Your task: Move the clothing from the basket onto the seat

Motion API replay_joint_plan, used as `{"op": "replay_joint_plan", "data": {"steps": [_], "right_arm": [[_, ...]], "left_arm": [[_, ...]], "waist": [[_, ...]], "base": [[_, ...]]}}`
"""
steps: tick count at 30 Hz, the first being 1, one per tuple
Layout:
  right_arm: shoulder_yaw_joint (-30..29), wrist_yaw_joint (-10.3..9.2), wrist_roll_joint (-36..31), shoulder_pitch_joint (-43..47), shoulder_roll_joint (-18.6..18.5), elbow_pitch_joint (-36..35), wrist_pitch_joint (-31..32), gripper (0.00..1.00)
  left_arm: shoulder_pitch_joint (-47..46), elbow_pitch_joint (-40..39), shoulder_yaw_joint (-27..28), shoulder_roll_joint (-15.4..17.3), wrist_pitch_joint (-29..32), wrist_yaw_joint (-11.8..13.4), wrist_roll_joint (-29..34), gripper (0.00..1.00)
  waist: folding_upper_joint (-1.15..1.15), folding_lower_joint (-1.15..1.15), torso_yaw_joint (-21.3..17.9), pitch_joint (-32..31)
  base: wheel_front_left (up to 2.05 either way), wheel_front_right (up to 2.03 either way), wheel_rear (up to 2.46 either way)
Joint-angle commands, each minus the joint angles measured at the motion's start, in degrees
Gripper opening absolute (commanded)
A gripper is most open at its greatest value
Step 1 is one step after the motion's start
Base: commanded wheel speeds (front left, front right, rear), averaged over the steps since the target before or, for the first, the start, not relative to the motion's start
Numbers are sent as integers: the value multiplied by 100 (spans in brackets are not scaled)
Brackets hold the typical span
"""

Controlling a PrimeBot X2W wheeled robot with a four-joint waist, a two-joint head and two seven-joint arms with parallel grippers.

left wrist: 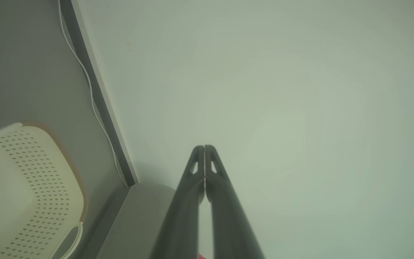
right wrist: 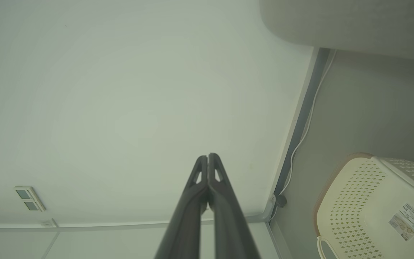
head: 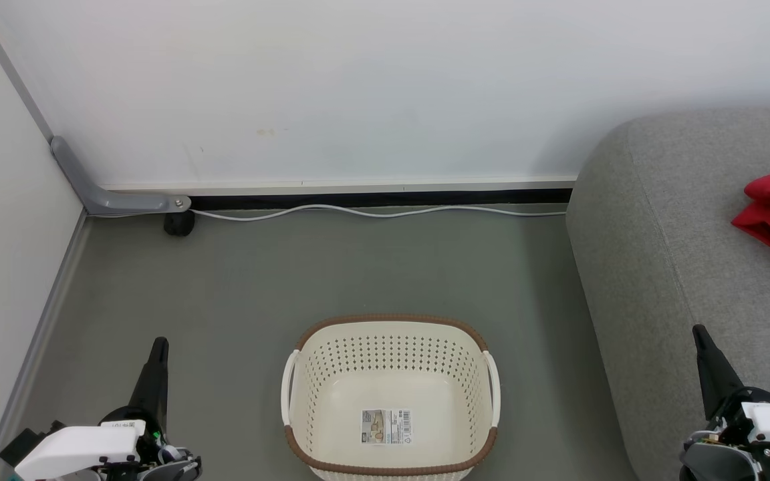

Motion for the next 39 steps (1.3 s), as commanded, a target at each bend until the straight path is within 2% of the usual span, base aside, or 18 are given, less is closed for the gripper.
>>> {"op": "replay_joint_plan", "data": {"steps": [1,39], "right_arm": [[98,25,66,-143,-56,-185,45,0],[99,25,66,-143,-56,-185,44,0]], "left_arm": [[-332,-168,187,101,34,-43,-21,0],[-332,-168,187,101,34,-43,-22,0]], "waist": [[0,0,0,0],[0,0,0,0]], "base": [[0,0,0],[0,0,0]]}}
